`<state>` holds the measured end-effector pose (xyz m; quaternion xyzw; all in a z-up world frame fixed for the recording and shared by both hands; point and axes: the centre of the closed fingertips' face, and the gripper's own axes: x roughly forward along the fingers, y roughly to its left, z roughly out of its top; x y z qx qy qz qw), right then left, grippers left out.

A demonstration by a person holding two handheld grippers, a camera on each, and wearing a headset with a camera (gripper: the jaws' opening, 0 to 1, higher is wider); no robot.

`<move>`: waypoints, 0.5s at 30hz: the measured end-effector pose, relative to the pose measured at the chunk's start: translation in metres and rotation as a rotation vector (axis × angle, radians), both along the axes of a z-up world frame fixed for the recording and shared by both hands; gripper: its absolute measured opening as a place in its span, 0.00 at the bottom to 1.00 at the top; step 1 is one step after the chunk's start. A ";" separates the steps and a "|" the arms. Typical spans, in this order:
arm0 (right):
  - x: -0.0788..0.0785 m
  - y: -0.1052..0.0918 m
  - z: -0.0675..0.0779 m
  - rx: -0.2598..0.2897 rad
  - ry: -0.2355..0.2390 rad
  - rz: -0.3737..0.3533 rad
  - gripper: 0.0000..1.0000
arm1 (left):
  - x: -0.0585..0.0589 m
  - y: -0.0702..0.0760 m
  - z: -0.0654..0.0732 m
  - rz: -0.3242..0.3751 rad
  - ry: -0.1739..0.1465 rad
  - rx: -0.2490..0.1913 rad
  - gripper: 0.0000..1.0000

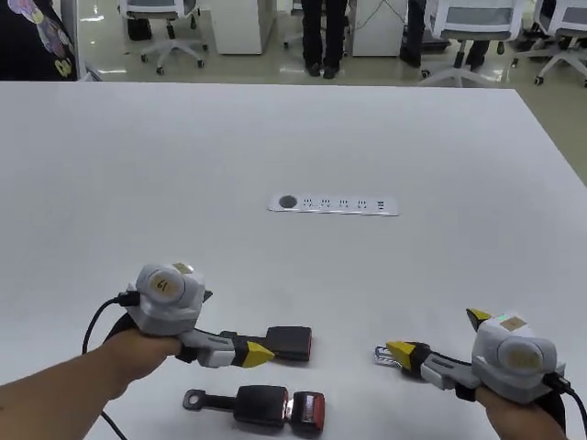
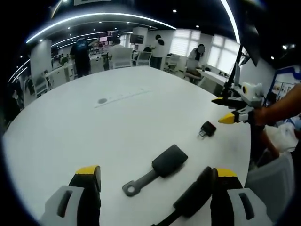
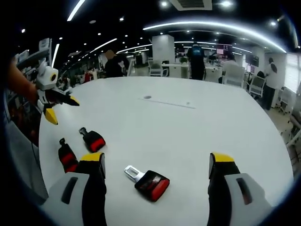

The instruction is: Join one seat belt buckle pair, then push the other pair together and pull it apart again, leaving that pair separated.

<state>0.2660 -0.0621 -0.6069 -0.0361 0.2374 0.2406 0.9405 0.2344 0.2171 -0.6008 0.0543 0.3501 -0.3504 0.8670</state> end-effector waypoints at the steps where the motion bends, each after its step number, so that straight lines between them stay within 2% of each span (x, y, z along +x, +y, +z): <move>1: -0.003 0.001 0.002 0.001 -0.003 -0.002 0.92 | 0.000 0.002 0.001 0.003 -0.008 -0.006 1.00; 3: -0.007 0.001 0.006 -0.001 -0.009 -0.004 0.91 | -0.006 0.002 0.006 0.019 -0.011 -0.035 1.00; 7: -0.015 0.001 0.012 0.003 -0.027 -0.011 0.92 | -0.013 0.010 0.010 0.025 -0.027 -0.062 1.00; 10: -0.026 0.006 0.022 0.001 -0.042 -0.008 0.92 | -0.020 0.015 0.015 0.012 -0.036 -0.065 1.00; 12: -0.026 0.003 0.025 0.000 -0.052 -0.007 0.93 | -0.027 0.017 0.020 0.008 -0.041 -0.072 1.00; 13: -0.035 0.008 0.029 0.001 -0.058 -0.008 0.93 | -0.032 0.018 0.024 0.009 -0.042 -0.079 1.00; 15: -0.041 0.010 0.031 0.001 -0.063 -0.010 0.93 | -0.037 0.022 0.023 0.006 -0.052 -0.083 1.00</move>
